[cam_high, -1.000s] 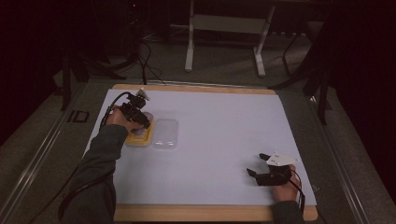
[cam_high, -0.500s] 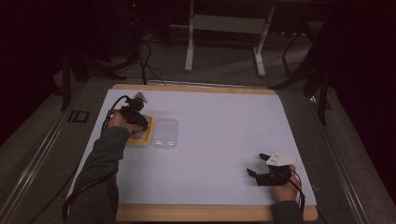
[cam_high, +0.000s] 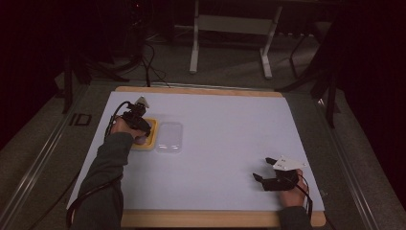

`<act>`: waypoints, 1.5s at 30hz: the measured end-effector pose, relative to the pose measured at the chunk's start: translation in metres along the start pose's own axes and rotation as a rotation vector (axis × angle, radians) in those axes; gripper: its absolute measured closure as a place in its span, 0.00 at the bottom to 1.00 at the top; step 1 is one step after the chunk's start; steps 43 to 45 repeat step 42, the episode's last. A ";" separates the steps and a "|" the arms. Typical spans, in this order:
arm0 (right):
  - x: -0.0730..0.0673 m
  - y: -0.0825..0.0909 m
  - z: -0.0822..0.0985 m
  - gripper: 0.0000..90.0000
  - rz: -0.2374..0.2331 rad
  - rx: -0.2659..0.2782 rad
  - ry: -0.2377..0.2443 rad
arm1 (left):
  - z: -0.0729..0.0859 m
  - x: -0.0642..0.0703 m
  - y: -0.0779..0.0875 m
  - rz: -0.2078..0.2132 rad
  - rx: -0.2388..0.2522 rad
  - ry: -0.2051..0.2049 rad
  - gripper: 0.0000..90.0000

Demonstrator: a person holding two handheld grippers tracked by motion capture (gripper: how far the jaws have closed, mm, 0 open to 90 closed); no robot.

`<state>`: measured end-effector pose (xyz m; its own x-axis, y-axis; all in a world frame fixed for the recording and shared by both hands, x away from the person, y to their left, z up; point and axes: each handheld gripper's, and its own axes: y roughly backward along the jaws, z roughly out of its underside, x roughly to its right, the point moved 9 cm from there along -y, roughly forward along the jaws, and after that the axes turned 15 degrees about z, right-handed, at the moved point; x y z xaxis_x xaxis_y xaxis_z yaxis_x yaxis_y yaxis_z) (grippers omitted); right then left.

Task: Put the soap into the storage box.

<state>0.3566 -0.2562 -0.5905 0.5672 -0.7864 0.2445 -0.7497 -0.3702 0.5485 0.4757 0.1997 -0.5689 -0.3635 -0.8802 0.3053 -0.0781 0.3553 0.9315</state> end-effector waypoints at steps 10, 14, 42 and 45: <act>0.000 0.000 0.000 0.20 0.000 -0.001 0.003 | -0.005 0.006 0.024 -0.006 0.063 -0.038 0.38; 0.000 0.000 0.000 0.20 0.000 -0.001 0.005 | -0.006 0.011 0.032 -0.005 0.084 -0.064 0.38; -0.001 0.000 0.000 0.20 0.001 -0.005 0.008 | 0.011 0.073 0.037 0.043 0.192 -0.377 0.43; -0.001 0.000 0.000 0.20 0.001 -0.005 0.008 | 0.011 0.073 0.037 0.043 0.192 -0.377 0.43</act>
